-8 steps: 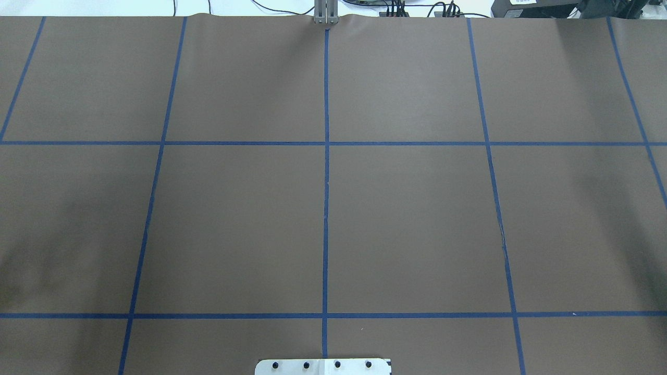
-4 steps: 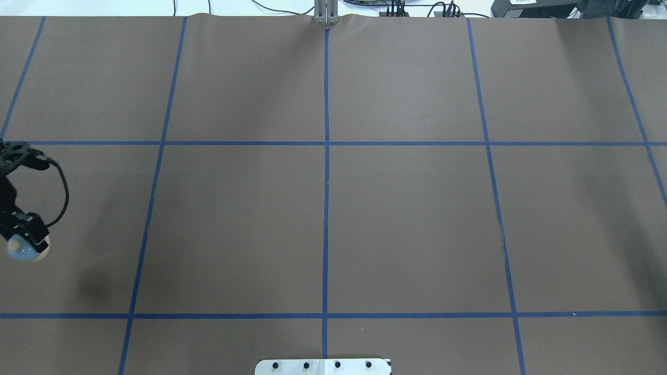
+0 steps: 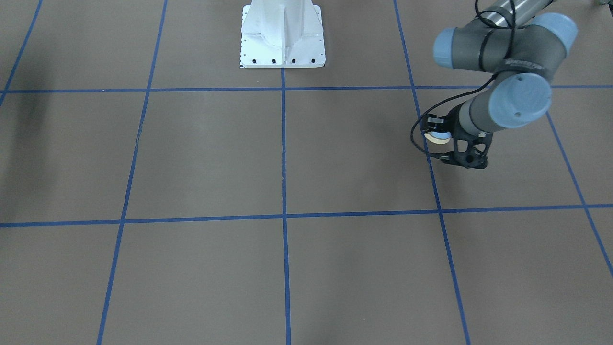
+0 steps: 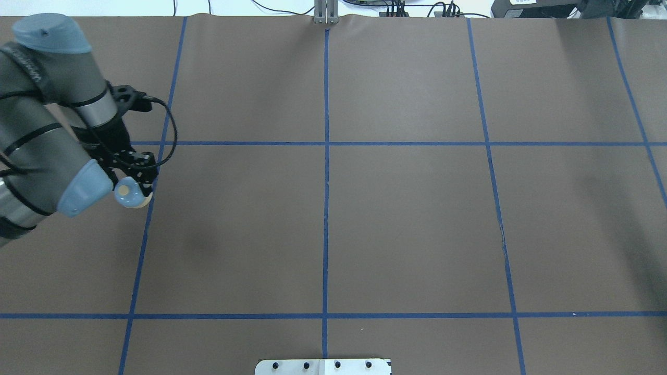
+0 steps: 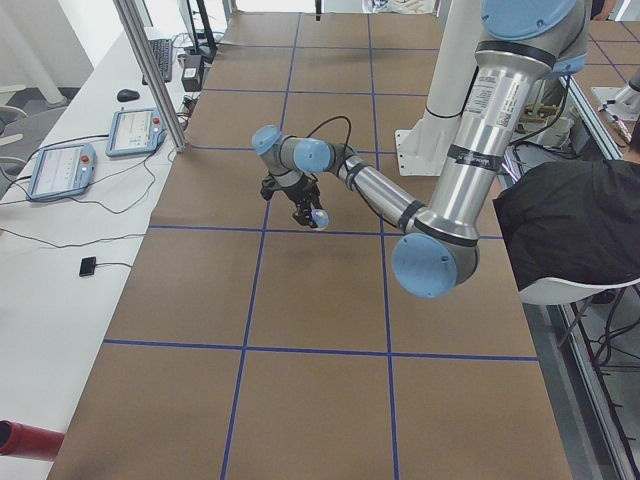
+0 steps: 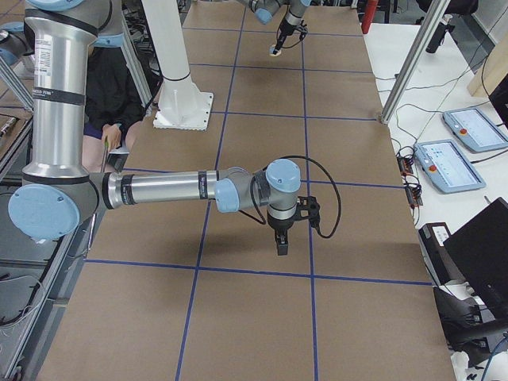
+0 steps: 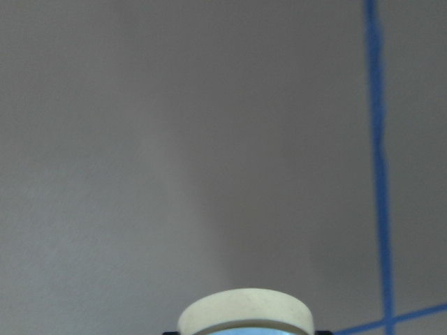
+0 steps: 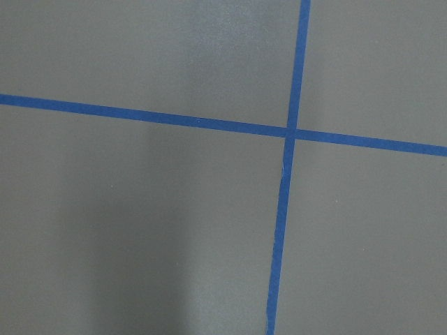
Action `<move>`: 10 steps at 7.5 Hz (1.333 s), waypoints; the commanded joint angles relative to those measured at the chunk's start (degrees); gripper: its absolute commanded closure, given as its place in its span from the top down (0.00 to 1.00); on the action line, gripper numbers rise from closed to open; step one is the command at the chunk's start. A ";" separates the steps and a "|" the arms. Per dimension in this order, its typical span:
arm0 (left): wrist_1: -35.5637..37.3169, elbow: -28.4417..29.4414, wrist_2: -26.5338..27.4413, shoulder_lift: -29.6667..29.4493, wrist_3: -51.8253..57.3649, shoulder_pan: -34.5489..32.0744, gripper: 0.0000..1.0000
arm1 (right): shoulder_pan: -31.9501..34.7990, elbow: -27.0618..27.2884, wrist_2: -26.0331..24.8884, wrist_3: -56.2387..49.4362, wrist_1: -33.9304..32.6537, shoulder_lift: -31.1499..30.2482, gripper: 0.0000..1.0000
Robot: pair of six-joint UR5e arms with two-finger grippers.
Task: Place and press bell with both arms
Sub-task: 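Move the bell with the left gripper to the grid center and lower it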
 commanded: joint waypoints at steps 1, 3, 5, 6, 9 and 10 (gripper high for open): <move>-0.70 14.80 -0.08 -17.51 -10.49 4.41 0.17 | 0.00 -0.15 0.00 -0.02 0.00 0.16 1.00; -7.34 30.79 -0.08 -30.63 -18.75 6.97 0.17 | 0.00 -0.24 0.00 0.07 0.00 0.16 1.00; -19.02 41.88 0.00 -36.72 -26.59 8.55 0.17 | 0.00 -0.42 0.00 0.07 0.00 0.07 1.00; -22.03 46.99 0.09 -39.54 -27.84 9.34 0.18 | 0.00 -0.42 0.00 0.07 0.00 0.07 1.00; -25.14 48.27 0.62 -39.39 -28.73 11.72 0.66 | 0.00 -0.33 0.00 0.07 0.00 -0.02 1.00; -26.44 48.36 3.75 -39.30 -28.82 12.77 0.88 | 0.00 -0.33 0.00 0.07 0.00 -0.02 1.00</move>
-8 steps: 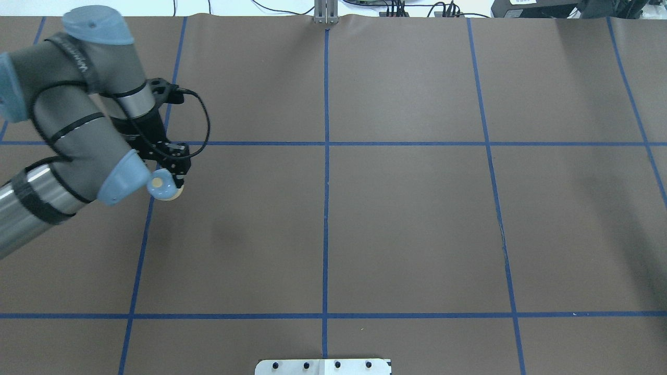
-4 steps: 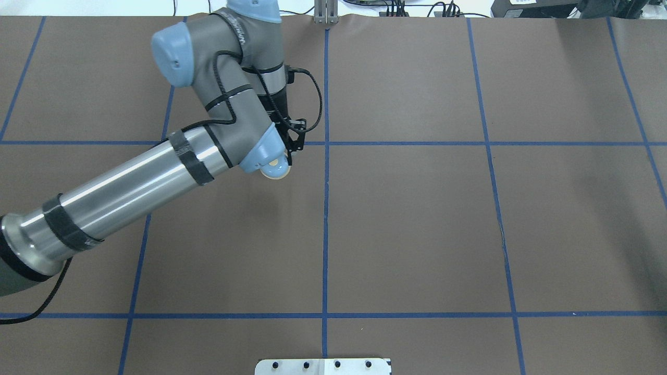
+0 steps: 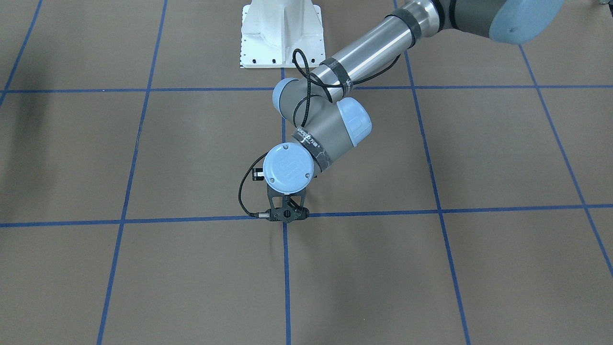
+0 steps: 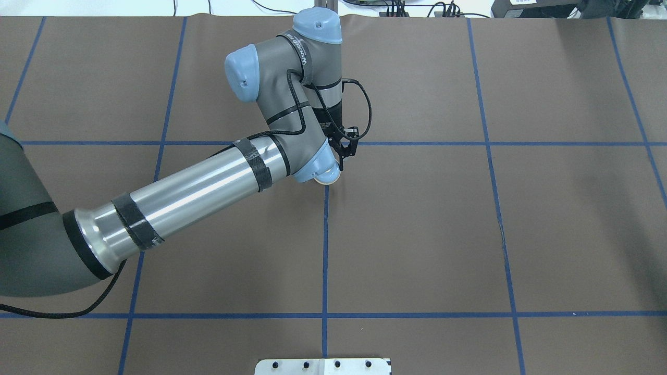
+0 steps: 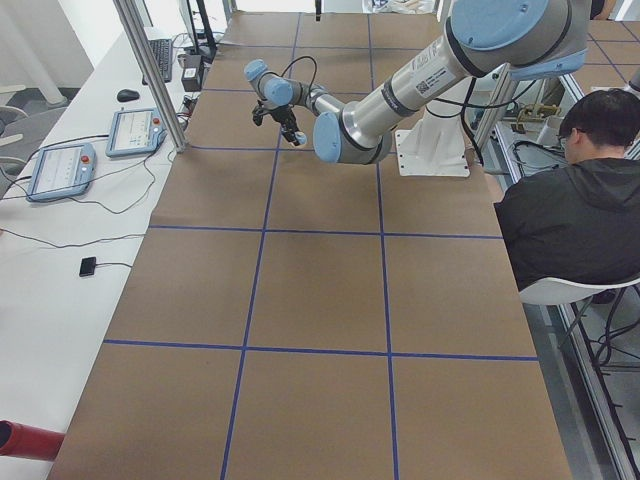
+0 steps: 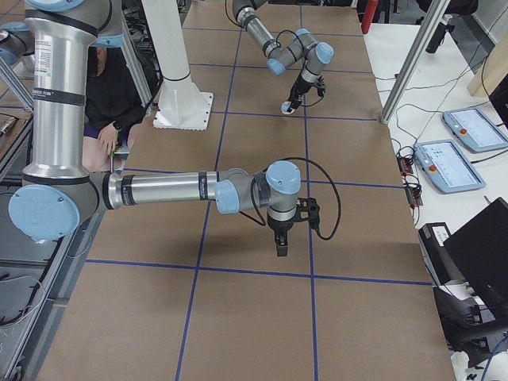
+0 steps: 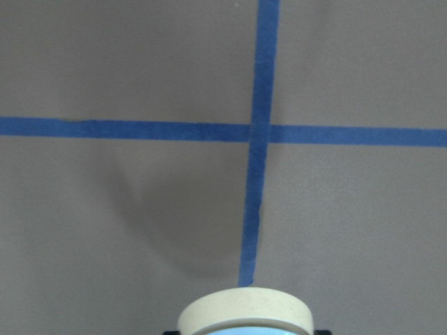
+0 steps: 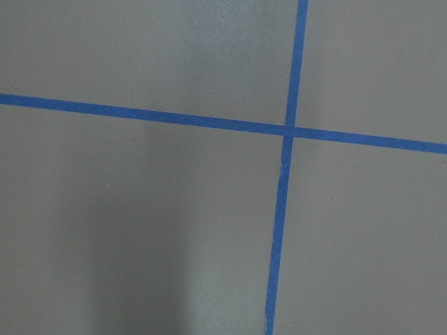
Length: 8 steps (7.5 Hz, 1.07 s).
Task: Place and press bell with both arms
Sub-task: 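Move the bell with the left gripper to the grid center and lower it, then open the left gripper and withdraw it while the right arm moves in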
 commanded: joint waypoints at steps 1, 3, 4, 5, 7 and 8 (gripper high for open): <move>-1.41 0.26 5.84 0.03 0.05 1.77 0.98 | 0.00 0.01 0.00 0.00 0.00 0.17 1.00; -1.32 -0.18 6.05 0.03 0.57 1.16 1.00 | 0.00 0.18 0.00 0.00 0.00 0.17 1.00; -1.06 -0.96 5.61 0.03 0.58 0.29 1.00 | 0.00 0.01 0.00 0.00 0.00 0.43 1.00; -0.45 -3.93 5.61 0.21 0.58 -0.68 1.00 | -0.08 0.61 0.00 0.00 0.00 0.61 1.00; 2.88 -13.92 5.61 4.48 1.10 -3.05 1.00 | -0.09 2.72 1.05 1.05 0.00 1.75 1.00; 4.98 -18.59 5.69 7.56 3.54 -6.37 1.00 | -0.09 3.51 4.45 5.32 0.09 3.84 1.00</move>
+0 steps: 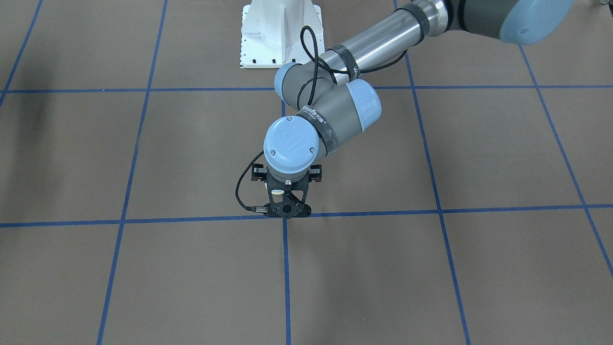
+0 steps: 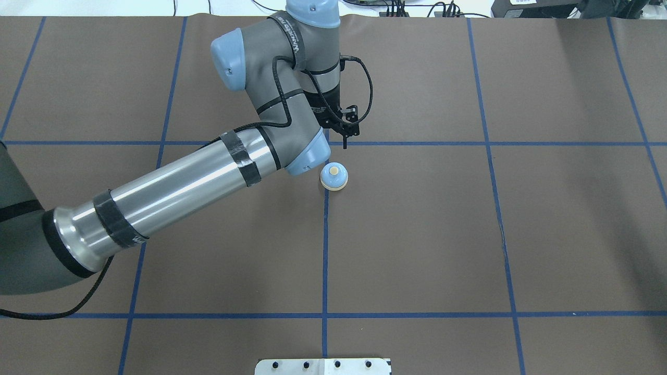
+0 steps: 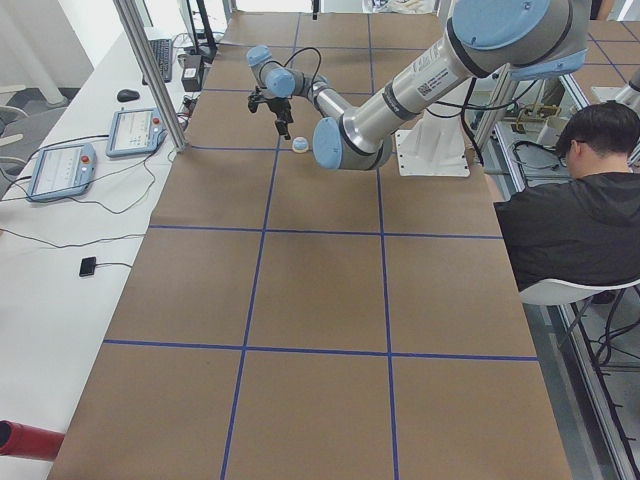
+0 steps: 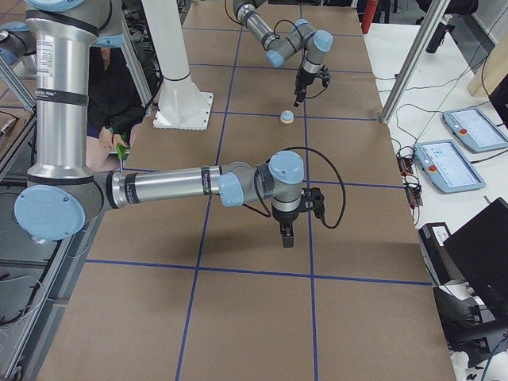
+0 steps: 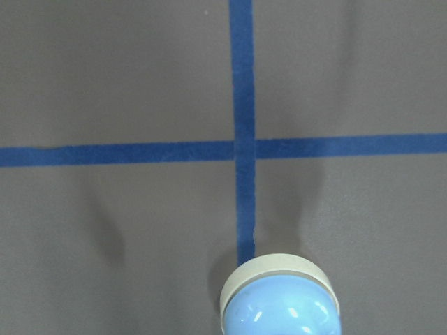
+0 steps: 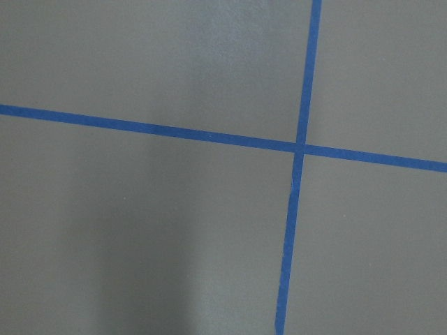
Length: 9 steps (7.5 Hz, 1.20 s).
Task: Place and press bell with both arms
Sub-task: 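Open the left gripper and withdraw it while the right arm moves in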
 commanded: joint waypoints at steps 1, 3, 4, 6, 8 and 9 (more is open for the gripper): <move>5.87 -10.78 0.15 6.22 7.52 -5.83 1.00 | -0.62 1.69 5.50 5.43 -0.01 4.06 1.00; 10.65 -24.54 0.77 17.25 18.77 -12.93 1.00 | -3.34 1.95 5.96 7.19 0.07 9.77 1.00; 10.65 -33.24 0.77 26.98 25.09 -15.59 1.00 | -5.00 2.56 5.97 11.30 -0.10 12.40 1.00; 10.48 -43.65 0.77 41.41 38.01 -22.18 1.00 | -12.54 2.75 3.78 17.99 -0.80 17.59 1.00; 10.30 -51.48 0.59 54.78 44.21 -28.94 1.00 | -19.05 2.66 0.71 26.67 -2.81 23.91 1.00; 9.26 -54.74 0.68 62.59 45.45 -32.02 1.00 | -21.52 2.66 -1.22 29.07 -7.79 28.82 1.00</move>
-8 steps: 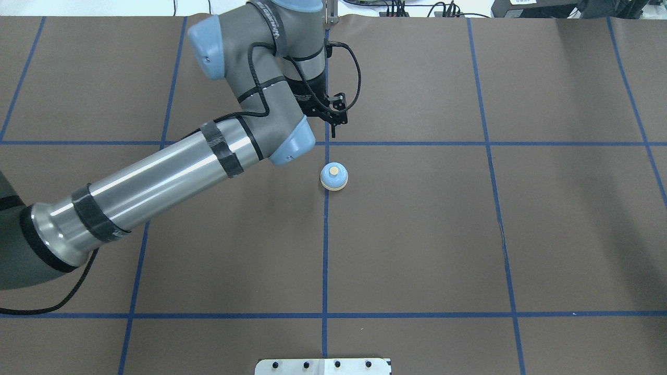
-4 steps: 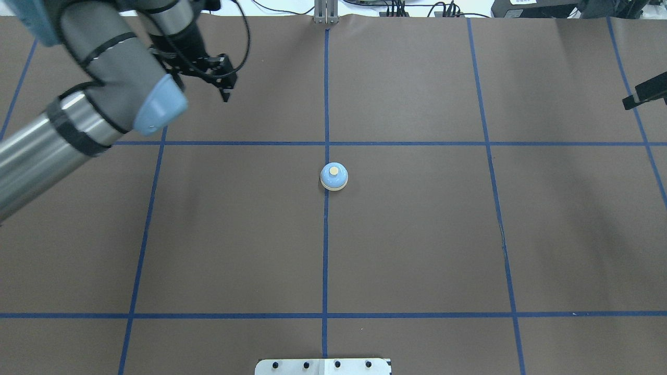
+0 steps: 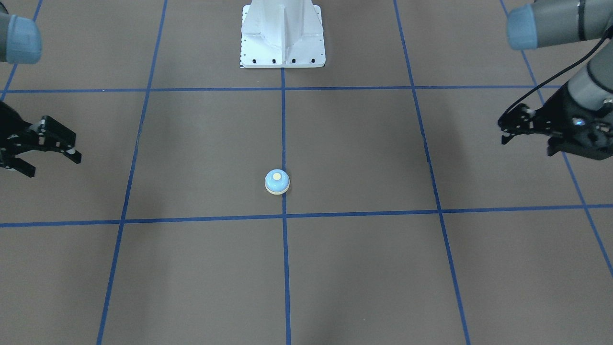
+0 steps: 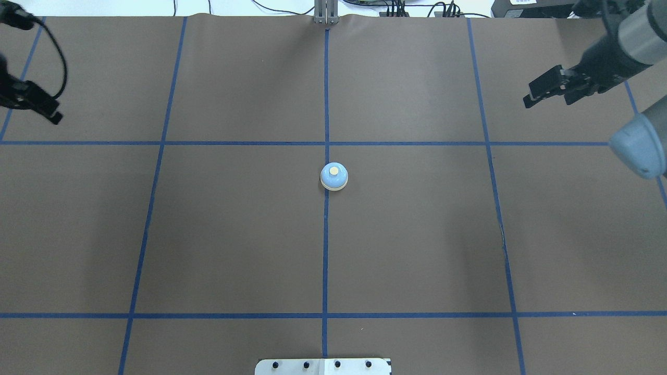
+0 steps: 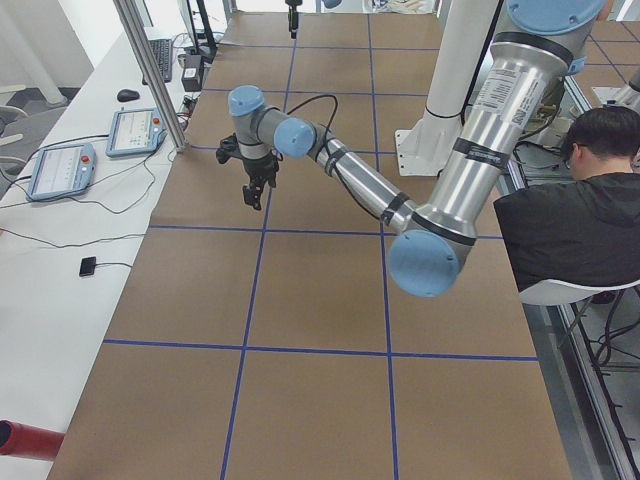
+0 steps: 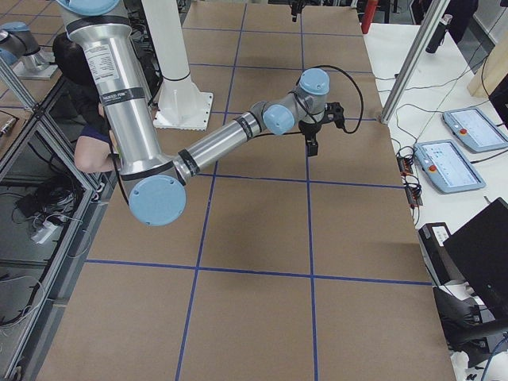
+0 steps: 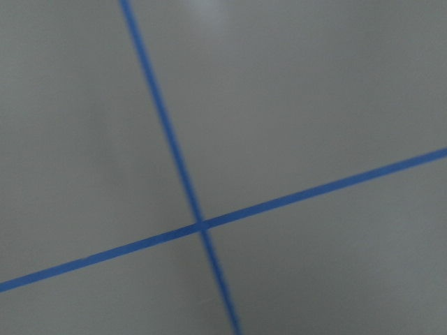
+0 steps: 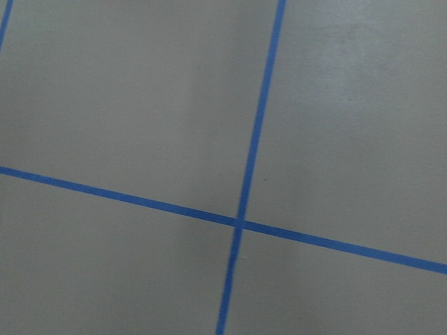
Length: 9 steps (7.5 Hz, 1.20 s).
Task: Place and press bell with both arms
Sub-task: 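Move the right gripper over the top of the bell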
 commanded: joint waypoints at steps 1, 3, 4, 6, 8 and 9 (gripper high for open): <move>-4.34 -4.72 -0.06 14.99 9.65 -8.17 1.00 | -6.43 0.25 -4.52 4.82 -9.37 9.73 1.00; -4.99 -4.81 -0.24 22.57 22.23 -16.34 1.00 | -13.27 -0.53 -9.87 11.19 -11.18 15.28 1.00; -5.08 -4.46 -0.33 25.13 25.94 -19.17 1.00 | -17.57 -1.06 -13.91 14.73 -11.27 17.14 1.00; -5.08 -4.81 -0.85 30.58 29.93 -24.44 1.00 | -23.31 -9.02 -18.76 18.44 -11.18 24.06 0.88; -5.17 -4.72 -0.85 32.10 29.93 -27.10 1.00 | -25.95 -17.46 -19.48 19.07 -10.57 29.78 0.52; -5.17 -4.72 -0.85 32.10 29.76 -27.02 1.00 | -26.84 -21.16 -19.66 19.85 -10.48 32.51 0.34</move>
